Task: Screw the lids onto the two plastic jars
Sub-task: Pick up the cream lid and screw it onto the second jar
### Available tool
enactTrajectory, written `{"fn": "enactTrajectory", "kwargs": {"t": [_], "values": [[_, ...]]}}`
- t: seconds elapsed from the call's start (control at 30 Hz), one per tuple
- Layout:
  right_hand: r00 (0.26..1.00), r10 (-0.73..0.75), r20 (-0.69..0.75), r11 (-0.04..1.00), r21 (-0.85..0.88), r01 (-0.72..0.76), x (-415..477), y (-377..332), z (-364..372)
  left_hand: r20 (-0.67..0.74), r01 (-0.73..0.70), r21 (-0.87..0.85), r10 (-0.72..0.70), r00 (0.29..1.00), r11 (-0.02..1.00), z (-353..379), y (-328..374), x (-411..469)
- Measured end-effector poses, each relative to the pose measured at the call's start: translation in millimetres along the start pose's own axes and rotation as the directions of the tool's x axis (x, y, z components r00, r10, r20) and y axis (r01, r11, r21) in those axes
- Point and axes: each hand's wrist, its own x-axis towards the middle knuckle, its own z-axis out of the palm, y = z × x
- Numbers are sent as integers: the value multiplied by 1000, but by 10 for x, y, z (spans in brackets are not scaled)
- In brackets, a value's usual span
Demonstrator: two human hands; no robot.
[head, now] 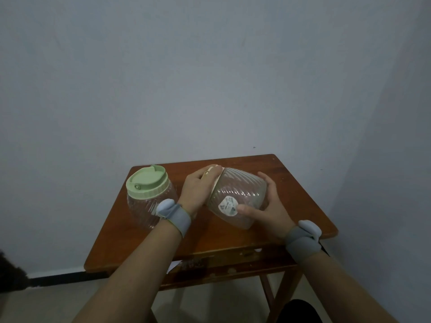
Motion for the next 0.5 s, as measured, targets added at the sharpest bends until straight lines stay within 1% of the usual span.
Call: {"fn": "enactTrajectory", "kwargs": {"t": [0.07, 0.2, 0.3, 0.4, 0.5], "values": [[999, 12, 47, 994, -108, -7, 14, -29, -52, -12, -67, 76, 68, 998, 995, -34, 8, 18], [999, 6, 36, 971, -239, 3, 34, -108, -68, -2, -159, 225, 164, 987, 961, -50, 73, -20], [999, -12, 39, 915, -402, 26, 34, -213, -71, 28, -200, 296, 201, 979, 934, -67, 114, -44], [997, -3, 74, 839, -543, 43, 43, -261, -65, 66, -238, 377, 230, 971, 895, -45, 124, -51], [998, 8, 61, 809, -587, 30, 45, -233, -60, 118, -321, 471, 302, 946, 822, 16, 171, -62]]}}
